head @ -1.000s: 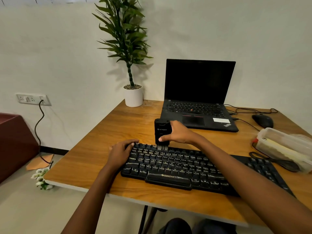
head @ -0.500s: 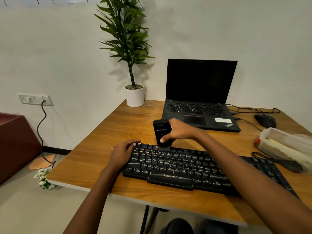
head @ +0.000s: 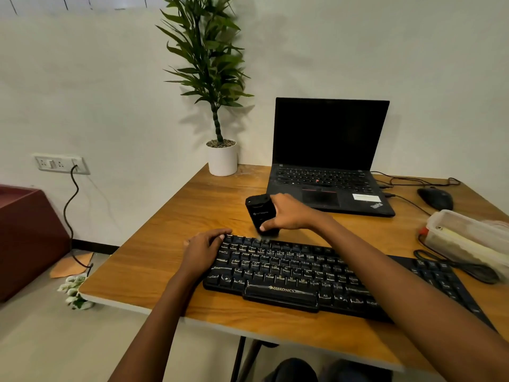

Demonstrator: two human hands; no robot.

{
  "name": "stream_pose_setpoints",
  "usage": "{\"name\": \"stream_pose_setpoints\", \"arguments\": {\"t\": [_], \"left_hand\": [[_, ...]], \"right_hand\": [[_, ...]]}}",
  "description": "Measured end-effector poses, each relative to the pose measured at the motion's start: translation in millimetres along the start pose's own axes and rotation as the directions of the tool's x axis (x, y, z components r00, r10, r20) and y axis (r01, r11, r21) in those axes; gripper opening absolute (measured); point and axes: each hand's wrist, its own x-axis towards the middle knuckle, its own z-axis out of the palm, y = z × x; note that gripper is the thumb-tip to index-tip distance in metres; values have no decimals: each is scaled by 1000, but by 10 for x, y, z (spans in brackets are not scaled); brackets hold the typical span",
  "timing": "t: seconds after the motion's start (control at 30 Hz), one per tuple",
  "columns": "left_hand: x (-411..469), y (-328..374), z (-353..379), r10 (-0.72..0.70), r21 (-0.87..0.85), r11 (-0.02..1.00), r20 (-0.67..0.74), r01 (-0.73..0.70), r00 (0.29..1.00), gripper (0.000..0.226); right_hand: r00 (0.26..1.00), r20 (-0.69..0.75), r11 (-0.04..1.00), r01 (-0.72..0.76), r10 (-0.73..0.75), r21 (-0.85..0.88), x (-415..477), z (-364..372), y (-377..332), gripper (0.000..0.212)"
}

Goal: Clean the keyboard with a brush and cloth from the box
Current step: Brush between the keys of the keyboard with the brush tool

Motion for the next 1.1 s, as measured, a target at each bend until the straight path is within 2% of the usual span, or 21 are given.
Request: {"name": "stream_pose_setpoints", "arguments": {"t": [0.03,0.13,0.23,0.27,0.33,0.4,0.47,0.57,0.63,0.7,0.83,0.93,1.03,1.1], "left_hand": [[3,2,4,1,8,1000,2,-1,1000,33],[12,-24,9,11,-6,1000,-5,-11,1000,35],[15,-19,8,15,14,1000,0,-15,1000,34],[9,-22,14,14,19,1000,2,-14,1000,33],[2,-18,9,15,14,1000,-6,-15,1000,34],[11,-2,3,18,19,1000,-5,-18,1000,33],[4,0,5,9,28,1000,-5,-9,1000,32],[9,-17,3,11,19,1000,-11,-11,1000,35],[9,-4,5,4,17,1000,-7,-4,1000,36],[7,14,2,-15,21,1000,8,15,1000,34],[4,15,-6,1,16,1000,2,-1,1000,35],[0,19,2,0,25,1000,5,0,1000,36],[6,1,0,11,17,1000,-3,-11,1000,37],[9,-8,7,7,19,1000,2,-7,1000,38]], "right_hand": [[1000,-16,1000,0,-1,-11,4,-15,29,44],[1000,-4,993,-7,8,117,-16,26,86,40],[993,-116,994,7,6,108,-17,21,144,41],[990,-141,987,6,17,160,-18,16,155,39],[995,-99,969,5,20,248,-10,26,129,33],[999,-41,984,8,-1,178,14,67,132,34],[997,-76,992,23,-13,122,40,72,107,40],[997,-80,982,16,-1,190,81,90,70,41],[999,-42,986,25,-19,163,97,108,64,44],[997,-71,992,25,-17,122,107,97,65,45],[1000,-23,979,17,-13,203,114,140,64,41],[997,-72,992,50,-42,113,131,145,63,46],[997,-59,983,53,-44,173,139,153,37,41],[997,-64,989,55,-46,140,153,170,51,44]]}}
